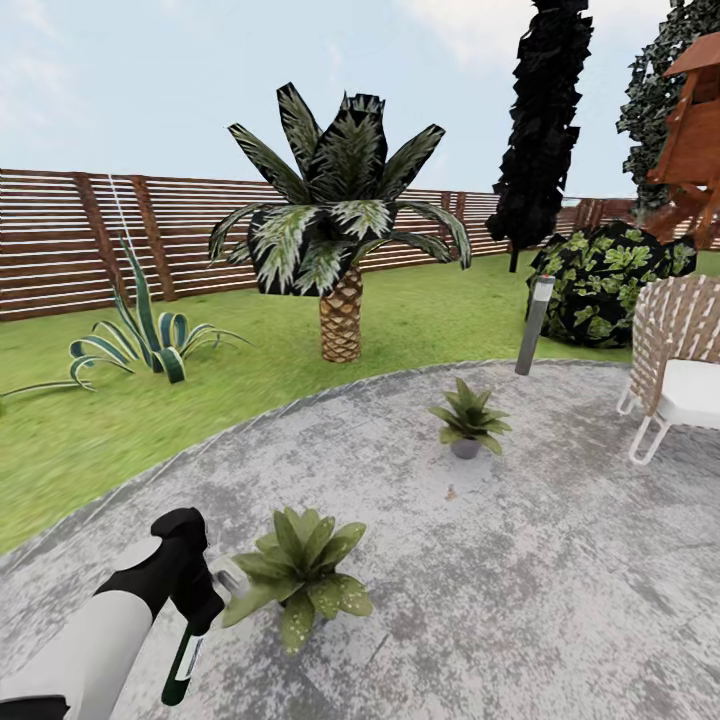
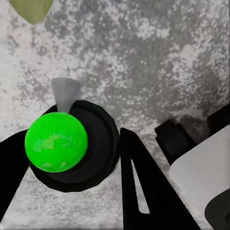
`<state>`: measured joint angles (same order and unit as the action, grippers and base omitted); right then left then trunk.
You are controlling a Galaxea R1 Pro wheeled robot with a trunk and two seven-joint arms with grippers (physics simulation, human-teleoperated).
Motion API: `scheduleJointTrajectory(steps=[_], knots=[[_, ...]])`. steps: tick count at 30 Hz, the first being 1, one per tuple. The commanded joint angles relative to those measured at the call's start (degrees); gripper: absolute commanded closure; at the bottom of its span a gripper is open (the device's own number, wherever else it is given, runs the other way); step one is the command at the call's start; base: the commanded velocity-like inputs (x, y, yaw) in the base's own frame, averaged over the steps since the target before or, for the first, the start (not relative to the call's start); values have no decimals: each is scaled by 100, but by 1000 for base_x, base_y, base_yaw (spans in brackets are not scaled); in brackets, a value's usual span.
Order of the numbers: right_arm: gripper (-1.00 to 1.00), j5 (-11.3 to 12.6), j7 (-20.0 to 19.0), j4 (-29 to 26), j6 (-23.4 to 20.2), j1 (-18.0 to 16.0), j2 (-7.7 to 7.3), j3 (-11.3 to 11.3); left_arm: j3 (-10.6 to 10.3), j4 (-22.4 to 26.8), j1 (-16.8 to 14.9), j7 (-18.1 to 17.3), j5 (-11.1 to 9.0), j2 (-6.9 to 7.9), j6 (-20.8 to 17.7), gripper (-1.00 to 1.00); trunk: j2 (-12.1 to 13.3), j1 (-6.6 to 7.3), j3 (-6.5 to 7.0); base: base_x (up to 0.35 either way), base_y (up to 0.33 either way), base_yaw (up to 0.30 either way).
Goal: Pick up the pesticide atomizer in the garden and spray insectifuge to fully cover both potted plants in the garden.
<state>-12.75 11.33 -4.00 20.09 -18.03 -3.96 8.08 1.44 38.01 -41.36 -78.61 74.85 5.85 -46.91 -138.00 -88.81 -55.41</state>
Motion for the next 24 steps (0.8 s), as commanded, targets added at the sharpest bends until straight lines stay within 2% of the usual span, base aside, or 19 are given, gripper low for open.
scheduleJointTrajectory(steps=[1,8,17,24], knots=[[-100,-61,18,7,21,-6,1,44,15,6,3,-49,48,-3,-56,100,-2,0,-6,227,176,0],[-100,-55,18,5,7,-7,1,53,2,5,33,-37,47,2,-55,100,-2,0,-6,118,44,-31],[-100,-58,18,12,4,-5,1,53,14,-64,32,-18,42,74,-39,100,-2,0,-6,2,3,-281],[-100,-54,18,8,6,-6,1,53,12,-25,32,-21,32,59,-38,100,-2,0,-6,0,234,-73]])
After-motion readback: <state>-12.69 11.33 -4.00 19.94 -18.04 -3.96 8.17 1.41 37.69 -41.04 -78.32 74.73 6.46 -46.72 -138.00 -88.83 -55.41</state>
